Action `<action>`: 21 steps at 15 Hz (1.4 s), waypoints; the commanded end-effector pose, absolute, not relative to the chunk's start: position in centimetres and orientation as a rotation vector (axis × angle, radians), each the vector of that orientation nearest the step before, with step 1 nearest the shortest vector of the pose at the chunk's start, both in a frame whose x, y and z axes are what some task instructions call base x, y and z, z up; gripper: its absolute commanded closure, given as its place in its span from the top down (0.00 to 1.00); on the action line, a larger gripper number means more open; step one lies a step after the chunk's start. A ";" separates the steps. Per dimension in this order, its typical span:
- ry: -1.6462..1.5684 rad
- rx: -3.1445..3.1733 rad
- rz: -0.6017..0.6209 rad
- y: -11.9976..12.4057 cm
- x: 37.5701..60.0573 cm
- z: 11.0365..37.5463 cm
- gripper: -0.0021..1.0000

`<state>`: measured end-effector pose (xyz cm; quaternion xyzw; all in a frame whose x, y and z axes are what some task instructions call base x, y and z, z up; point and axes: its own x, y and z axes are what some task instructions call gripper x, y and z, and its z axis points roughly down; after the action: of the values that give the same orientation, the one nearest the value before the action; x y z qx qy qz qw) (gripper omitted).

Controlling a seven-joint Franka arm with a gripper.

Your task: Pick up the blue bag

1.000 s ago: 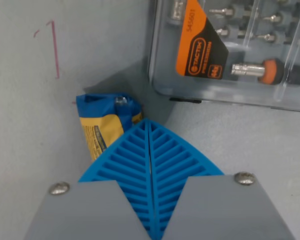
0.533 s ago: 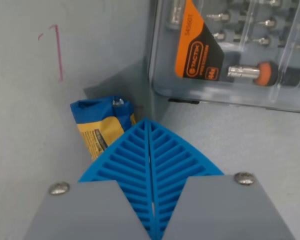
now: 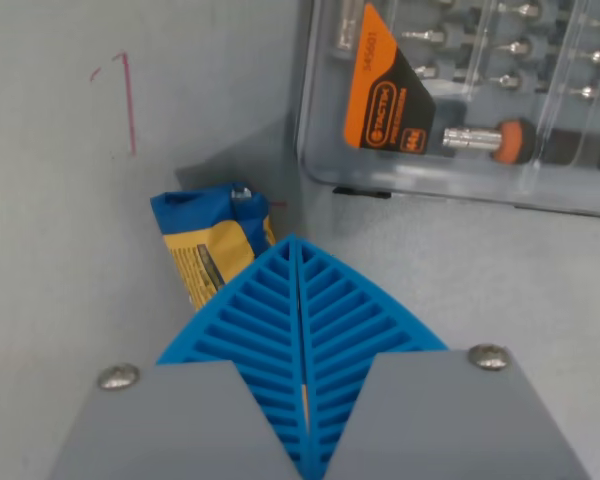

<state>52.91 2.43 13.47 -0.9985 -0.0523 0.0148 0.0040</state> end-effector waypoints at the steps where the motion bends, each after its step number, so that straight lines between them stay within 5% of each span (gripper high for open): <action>1: -0.184 -3.132 -0.018 2.4 51.9 14.8 0.00; 21: -0.184 -3.132 -0.018 2.4 51.7 18.1 0.00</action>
<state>52.72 2.42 17.19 -0.9985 -0.0528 0.0125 0.0030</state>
